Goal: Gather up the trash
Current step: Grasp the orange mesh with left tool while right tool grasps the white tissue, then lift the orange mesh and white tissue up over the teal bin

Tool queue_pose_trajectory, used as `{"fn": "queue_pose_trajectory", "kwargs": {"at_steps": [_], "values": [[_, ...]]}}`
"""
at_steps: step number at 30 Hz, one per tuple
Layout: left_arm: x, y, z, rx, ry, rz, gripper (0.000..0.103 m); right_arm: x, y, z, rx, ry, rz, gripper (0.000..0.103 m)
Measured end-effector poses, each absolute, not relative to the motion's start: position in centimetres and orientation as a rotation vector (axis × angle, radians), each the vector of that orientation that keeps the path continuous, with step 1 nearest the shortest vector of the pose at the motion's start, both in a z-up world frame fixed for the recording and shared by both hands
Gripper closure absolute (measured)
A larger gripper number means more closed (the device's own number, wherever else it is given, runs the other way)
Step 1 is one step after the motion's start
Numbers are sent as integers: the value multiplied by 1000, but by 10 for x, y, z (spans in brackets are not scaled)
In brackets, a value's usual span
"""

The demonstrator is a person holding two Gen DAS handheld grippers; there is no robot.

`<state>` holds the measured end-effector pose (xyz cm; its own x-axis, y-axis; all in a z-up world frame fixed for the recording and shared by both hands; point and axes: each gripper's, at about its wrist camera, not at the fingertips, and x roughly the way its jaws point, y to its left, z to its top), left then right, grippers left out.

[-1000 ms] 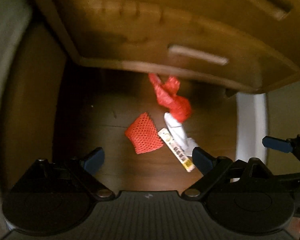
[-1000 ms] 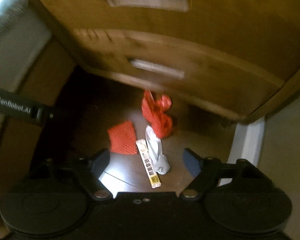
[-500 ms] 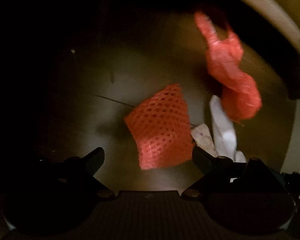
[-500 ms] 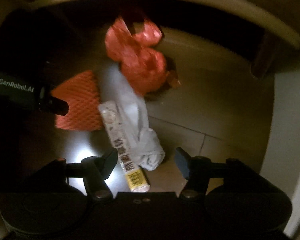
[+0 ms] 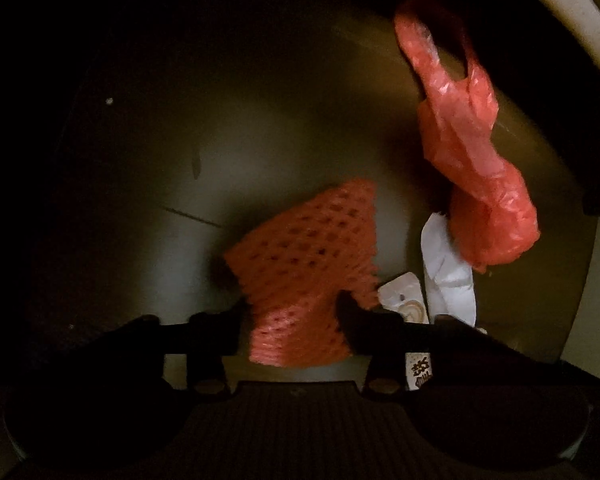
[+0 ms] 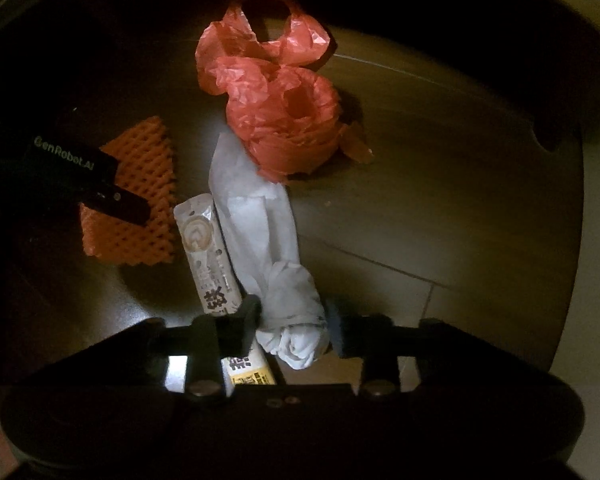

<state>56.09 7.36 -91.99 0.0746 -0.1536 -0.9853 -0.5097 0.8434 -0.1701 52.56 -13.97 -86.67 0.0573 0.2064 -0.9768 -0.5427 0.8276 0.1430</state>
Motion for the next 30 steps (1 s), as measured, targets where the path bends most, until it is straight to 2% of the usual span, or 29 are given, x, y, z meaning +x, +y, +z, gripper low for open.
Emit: {"fn": "queue_pose_trajectory", "kwargs": {"at_steps": [2, 5, 12, 15, 20, 30], "values": [[562, 73, -914, -549, 1500, 295, 80, 523, -139, -863, -304, 1400, 571, 76], [565, 69, -903, -533, 1504, 297, 85, 521, -136, -851, -292, 1395, 564, 80], [551, 65, -845, -562, 1466, 250, 85, 505, -140, -793, -230, 1365, 529, 83], [541, 68, -802, -569, 1450, 221, 85, 494, -144, -755, -183, 1356, 513, 83], [515, 68, -706, -568, 1415, 185, 85, 476, -148, -668, -115, 1323, 486, 83], [475, 87, -482, -534, 1323, 107, 85, 452, -160, -435, -65, 1172, 460, 83]]}}
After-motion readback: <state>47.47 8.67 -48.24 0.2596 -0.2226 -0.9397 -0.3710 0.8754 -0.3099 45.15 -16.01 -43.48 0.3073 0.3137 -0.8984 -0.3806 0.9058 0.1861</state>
